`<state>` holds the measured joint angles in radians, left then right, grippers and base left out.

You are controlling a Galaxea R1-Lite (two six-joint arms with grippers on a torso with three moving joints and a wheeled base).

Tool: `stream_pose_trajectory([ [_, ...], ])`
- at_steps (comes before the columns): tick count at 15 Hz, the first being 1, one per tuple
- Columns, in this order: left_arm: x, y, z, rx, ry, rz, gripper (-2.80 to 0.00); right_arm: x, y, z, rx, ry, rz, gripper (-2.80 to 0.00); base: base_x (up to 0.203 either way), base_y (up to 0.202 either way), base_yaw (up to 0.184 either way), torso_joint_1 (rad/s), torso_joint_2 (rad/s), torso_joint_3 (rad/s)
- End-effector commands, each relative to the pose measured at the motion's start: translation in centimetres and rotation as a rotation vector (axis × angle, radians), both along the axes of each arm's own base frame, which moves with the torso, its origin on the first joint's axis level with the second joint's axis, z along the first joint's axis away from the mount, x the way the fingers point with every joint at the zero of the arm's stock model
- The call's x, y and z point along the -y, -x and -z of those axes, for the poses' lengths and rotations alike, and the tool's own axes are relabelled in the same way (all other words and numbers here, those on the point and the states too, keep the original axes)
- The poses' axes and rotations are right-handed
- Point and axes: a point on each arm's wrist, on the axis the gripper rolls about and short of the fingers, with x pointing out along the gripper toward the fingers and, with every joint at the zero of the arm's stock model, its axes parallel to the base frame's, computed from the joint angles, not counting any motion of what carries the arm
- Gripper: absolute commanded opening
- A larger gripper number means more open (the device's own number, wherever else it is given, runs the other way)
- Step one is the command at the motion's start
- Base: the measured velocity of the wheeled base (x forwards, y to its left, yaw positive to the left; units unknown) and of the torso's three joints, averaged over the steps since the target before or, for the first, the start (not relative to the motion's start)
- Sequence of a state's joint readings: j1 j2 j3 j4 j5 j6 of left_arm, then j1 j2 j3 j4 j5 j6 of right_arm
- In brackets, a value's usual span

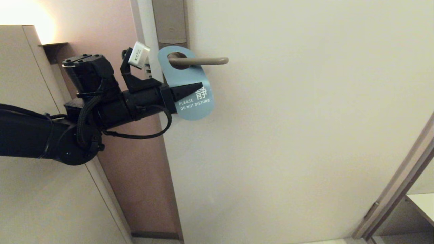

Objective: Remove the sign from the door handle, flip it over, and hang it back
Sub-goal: Take down the sign

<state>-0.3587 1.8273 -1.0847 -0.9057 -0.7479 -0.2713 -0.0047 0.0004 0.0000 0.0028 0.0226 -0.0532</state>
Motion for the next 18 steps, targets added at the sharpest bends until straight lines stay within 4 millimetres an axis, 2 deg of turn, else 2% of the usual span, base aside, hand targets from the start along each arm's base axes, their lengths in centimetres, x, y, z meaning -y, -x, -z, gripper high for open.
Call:
stream_pose_trajectory([
  [1, 0.1, 0.4, -0.4, 0.004, 0.003, 0.009, -2.8, 0.0, 0.0, 0.0, 0.0, 0.0, 0.0, -2.8, 0.0, 0.0, 0.0, 0.0, 0.0, 0.0],
  [6, 0.4, 1.2, -0.1, 0.026, -0.023, 0.005, -2.8, 0.0, 0.0, 0.0, 0.0, 0.0, -0.001, -2.8, 0.0, 0.0, 0.0, 0.0, 0.0, 0.0],
  [10, 0.5, 2.5, 1.7, 0.003, -0.071, 0.019, -2.8, 0.0, 0.0, 0.0, 0.0, 0.0, 0.001, -2.8, 0.0, 0.0, 0.0, 0.0, 0.0, 0.0],
  [18, 0.5, 2.4, 1.2, 0.014, -0.072, 0.018, -2.8, 0.0, 0.0, 0.0, 0.0, 0.0, -0.001, -2.8, 0.0, 0.0, 0.0, 0.0, 0.0, 0.0],
])
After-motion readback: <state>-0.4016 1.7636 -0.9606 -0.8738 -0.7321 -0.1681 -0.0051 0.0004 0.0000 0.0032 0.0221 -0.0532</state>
